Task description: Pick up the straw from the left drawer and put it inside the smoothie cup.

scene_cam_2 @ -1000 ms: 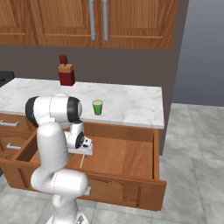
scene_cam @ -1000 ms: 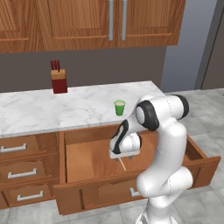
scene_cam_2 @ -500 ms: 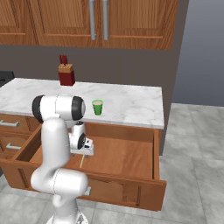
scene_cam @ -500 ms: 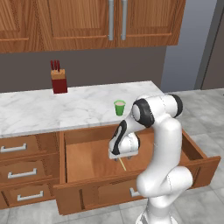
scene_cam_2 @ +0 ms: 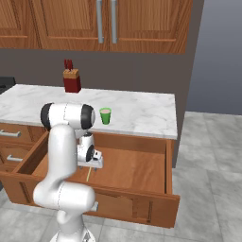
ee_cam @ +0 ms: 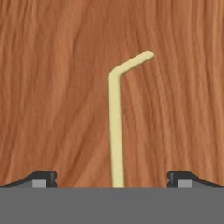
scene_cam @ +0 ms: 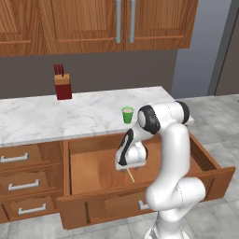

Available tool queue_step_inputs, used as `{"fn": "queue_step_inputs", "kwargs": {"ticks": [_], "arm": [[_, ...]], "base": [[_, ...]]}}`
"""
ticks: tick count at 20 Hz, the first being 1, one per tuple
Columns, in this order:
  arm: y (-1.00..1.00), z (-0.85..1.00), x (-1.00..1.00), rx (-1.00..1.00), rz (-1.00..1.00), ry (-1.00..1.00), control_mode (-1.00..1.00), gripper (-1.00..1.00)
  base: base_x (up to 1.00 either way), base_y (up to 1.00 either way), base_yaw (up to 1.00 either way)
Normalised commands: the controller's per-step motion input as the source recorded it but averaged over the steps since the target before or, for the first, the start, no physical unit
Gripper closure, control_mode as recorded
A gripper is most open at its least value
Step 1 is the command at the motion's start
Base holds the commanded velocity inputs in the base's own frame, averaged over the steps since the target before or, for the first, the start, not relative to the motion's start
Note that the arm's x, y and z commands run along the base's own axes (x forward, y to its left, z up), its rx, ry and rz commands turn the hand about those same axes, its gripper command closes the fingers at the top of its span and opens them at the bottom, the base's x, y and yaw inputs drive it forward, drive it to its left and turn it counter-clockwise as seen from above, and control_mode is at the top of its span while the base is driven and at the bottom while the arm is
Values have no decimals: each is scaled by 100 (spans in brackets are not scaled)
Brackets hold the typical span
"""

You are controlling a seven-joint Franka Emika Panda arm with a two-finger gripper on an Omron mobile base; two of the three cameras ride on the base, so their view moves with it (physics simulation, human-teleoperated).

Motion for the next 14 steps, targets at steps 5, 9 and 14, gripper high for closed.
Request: {"fn": "queue_step_inputs", "kwargs": {"ticks": [5,9,14], "arm": [[0,-22,16,0,0,0,-100,-100],[0,-23,16,0,0,0,-100,-100],[0,-29,7,0,0,0,-100,100]], "base": [[0,0,0],[0,0,0],[0,0,0]]}}
